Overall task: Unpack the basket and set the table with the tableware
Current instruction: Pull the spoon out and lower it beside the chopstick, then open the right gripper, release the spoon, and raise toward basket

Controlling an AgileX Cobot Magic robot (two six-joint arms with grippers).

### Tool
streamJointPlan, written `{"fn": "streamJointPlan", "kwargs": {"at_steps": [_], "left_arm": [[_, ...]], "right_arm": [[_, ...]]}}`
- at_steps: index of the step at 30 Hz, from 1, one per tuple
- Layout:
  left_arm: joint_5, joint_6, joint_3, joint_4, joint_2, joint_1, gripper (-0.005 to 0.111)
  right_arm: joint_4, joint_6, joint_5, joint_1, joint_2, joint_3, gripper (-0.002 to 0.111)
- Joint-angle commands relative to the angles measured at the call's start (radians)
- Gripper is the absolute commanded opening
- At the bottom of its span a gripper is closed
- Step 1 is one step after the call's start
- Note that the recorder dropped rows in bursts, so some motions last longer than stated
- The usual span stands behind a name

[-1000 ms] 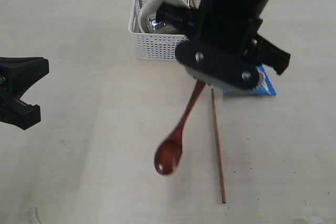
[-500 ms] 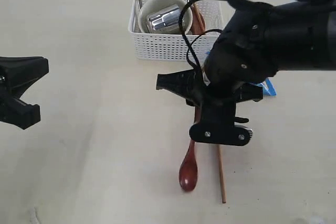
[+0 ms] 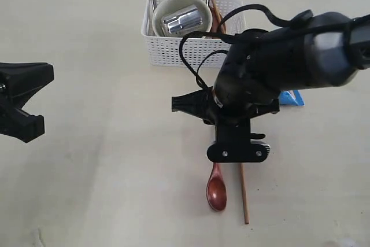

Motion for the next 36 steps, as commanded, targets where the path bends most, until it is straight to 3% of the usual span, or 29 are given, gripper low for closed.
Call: {"fn": "streamJointPlan", "kwargs": {"at_steps": [1,9,16,29,36], "left_arm": [[0.009,0.0,0.005,-0.008,-0.003,-0.008,0.0],[0.009,0.0,0.005,-0.008,-0.003,-0.008,0.0],[0.009,0.0,0.005,-0.008,-0.003,-0.008,0.0],[0.009,0.0,0.005,-0.008,-0.003,-0.008,0.0],[0.012,0.0,0.005,-0.008,-0.003,-0.008,0.0]], "right_arm": [[-0.011,0.016,-0.03,-0.001,0.031,0.006,0.0],[-0.085,0.095,-0.034,-0.001,0.043,0.006,0.0],[-0.085,0.095,-0.043,-0.001,0.044,0.014,0.031],[-0.085,0.129,-0.113,-0.001,-0.026,0.01,0.031],[-0.087,0.448,-0.095,-0.013,-0.085,-0.122,0.031]]}}
